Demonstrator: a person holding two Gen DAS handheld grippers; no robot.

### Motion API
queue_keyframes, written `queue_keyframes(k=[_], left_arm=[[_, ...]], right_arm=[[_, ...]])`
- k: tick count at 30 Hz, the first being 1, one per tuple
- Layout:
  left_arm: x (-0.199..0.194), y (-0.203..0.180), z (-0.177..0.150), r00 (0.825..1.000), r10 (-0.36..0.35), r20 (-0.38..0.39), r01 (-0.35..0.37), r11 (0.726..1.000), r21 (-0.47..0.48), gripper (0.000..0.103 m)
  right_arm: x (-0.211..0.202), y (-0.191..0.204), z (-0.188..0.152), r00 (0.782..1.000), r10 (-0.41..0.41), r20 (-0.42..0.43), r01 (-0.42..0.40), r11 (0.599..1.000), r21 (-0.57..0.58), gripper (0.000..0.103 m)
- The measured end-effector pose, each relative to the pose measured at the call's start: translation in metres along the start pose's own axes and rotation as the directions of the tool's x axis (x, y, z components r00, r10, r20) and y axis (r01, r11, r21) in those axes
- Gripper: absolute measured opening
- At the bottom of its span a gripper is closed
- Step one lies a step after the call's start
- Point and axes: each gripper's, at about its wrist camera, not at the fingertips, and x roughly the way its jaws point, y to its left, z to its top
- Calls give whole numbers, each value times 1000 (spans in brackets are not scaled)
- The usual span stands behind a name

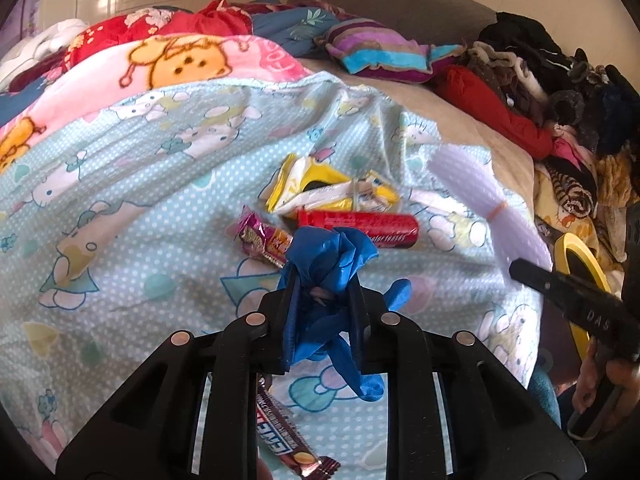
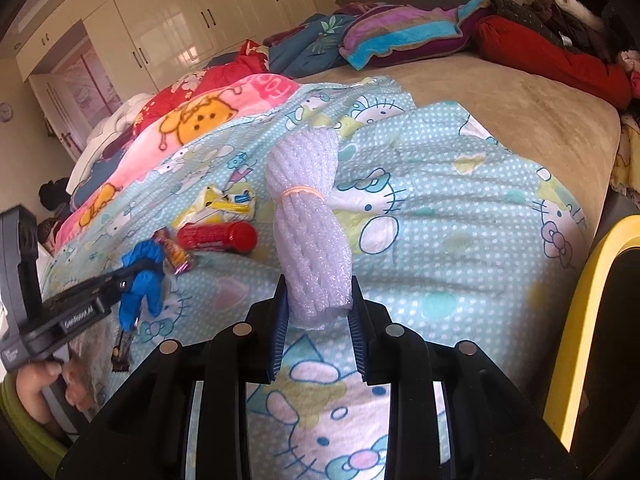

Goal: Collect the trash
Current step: 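Carry the blue glove and white foam net over the bin with both tools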

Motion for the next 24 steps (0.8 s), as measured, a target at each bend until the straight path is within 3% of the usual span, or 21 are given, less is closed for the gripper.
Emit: queue_keyframes(k=[24], left_arm=[[-36, -28, 23, 992, -62, 109, 61, 998, 11, 15]], right_arm=[[-40, 15, 3, 997, 48, 60, -46, 999, -28, 27]])
